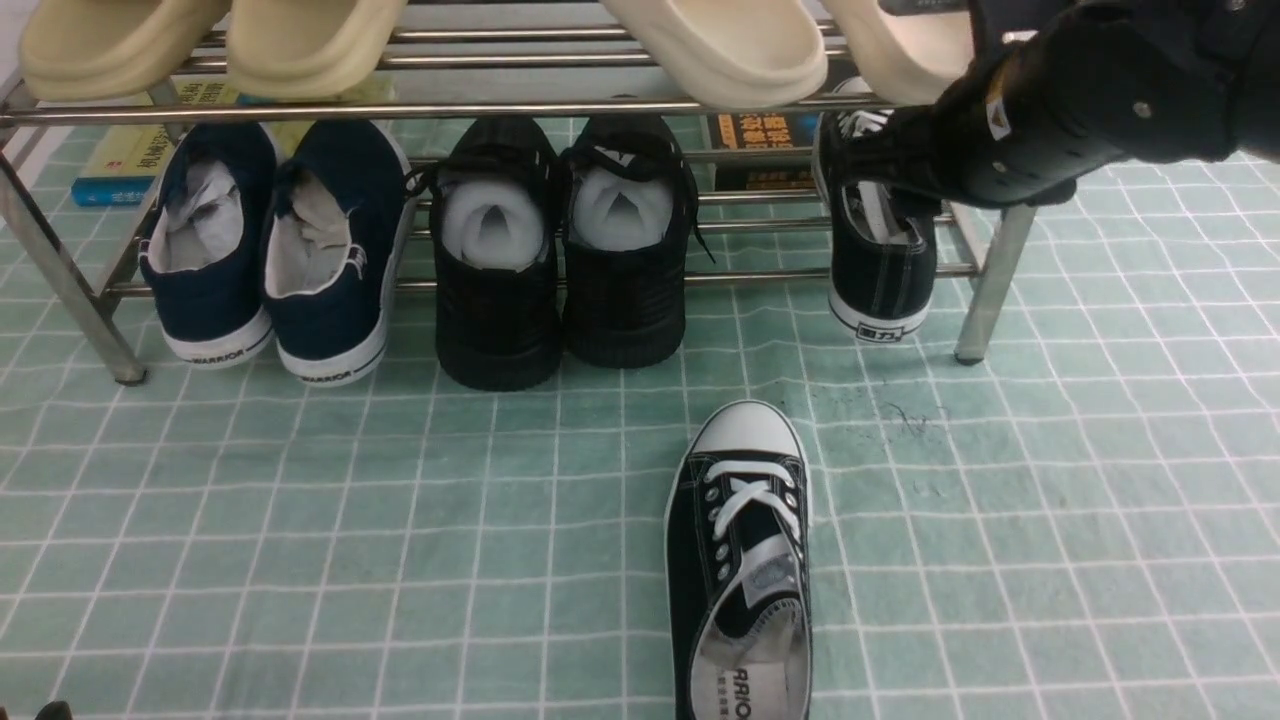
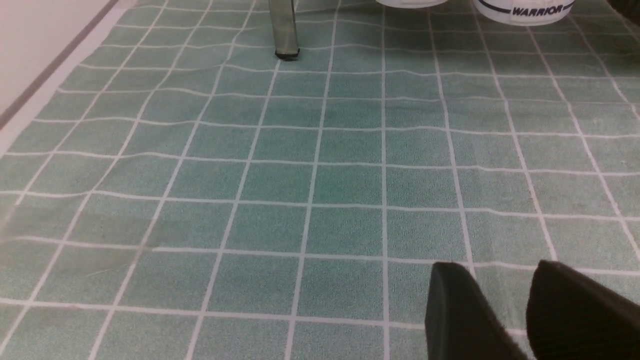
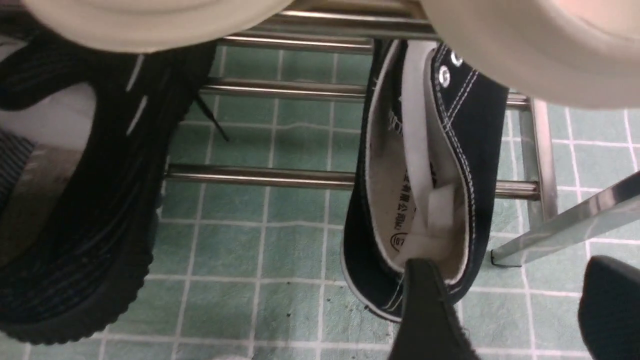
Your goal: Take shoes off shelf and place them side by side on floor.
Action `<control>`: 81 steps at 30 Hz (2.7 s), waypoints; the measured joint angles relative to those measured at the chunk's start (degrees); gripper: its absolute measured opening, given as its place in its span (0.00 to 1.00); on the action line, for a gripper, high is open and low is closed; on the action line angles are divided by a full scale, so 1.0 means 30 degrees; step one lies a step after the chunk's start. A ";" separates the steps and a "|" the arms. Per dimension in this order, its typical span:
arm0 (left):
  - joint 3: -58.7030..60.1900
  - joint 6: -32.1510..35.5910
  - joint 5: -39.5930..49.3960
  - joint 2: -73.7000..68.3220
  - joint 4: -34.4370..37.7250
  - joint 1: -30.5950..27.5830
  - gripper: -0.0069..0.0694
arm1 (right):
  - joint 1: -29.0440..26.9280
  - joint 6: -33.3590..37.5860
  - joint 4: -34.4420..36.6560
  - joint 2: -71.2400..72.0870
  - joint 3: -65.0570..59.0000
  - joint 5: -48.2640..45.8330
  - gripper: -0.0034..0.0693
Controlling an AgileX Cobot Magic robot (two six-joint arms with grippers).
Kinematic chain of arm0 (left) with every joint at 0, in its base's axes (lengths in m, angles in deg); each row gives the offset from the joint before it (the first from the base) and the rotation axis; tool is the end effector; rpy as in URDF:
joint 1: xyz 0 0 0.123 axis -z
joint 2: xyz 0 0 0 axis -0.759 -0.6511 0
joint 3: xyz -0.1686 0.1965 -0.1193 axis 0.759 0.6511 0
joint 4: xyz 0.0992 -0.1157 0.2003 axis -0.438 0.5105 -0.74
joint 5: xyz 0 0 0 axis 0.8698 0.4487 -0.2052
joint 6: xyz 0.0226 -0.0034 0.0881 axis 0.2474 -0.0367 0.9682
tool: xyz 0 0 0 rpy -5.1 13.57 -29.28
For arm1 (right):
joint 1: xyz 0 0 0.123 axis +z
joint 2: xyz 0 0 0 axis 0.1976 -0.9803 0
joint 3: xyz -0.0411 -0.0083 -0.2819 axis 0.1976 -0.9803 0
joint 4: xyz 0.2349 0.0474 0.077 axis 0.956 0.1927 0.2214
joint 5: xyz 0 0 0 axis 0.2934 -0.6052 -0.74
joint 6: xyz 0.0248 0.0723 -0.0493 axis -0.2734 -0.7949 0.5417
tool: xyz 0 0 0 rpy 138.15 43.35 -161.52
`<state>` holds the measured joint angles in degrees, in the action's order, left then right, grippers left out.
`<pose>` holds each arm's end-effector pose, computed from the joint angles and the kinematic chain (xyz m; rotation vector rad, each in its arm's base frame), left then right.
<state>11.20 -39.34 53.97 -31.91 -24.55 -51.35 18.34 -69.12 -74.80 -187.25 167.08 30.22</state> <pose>0.0522 0.0057 0.1744 -0.0313 1.8631 0.0870 0.3499 0.1694 0.3232 0.0072 2.3500 0.0999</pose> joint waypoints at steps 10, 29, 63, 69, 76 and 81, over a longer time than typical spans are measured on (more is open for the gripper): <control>0.0000 0.0000 0.0000 0.0000 0.0000 0.0000 0.41 | 0.0000 -0.2471 -0.0194 -0.1764 0.0000 0.0335 0.62; 0.0000 0.0000 0.0000 0.0000 0.0000 0.0000 0.41 | 0.0000 -1.1359 -0.3287 -0.2999 0.0000 0.1279 0.62; 0.0000 0.0000 0.0000 0.0000 0.0000 0.0000 0.41 | 0.0000 -0.3863 -0.1952 -0.2398 0.0181 0.1223 0.62; 0.0000 0.0000 0.0000 0.0000 0.0000 0.0000 0.41 | 0.0000 -0.2803 -0.2098 -0.3040 0.0181 0.2121 0.62; 0.0000 0.0000 0.0000 0.0000 0.0000 0.0000 0.41 | 0.0000 -0.2409 -0.3022 -0.3450 0.0181 0.3296 0.62; 0.0000 0.0000 0.0000 0.0000 0.0000 0.0000 0.41 | 0.0017 -0.2371 -0.3857 -0.3599 0.0181 0.4362 0.62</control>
<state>11.20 -39.34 53.97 -31.91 -24.55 -51.35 18.39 -76.23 -86.37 -198.05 167.62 43.31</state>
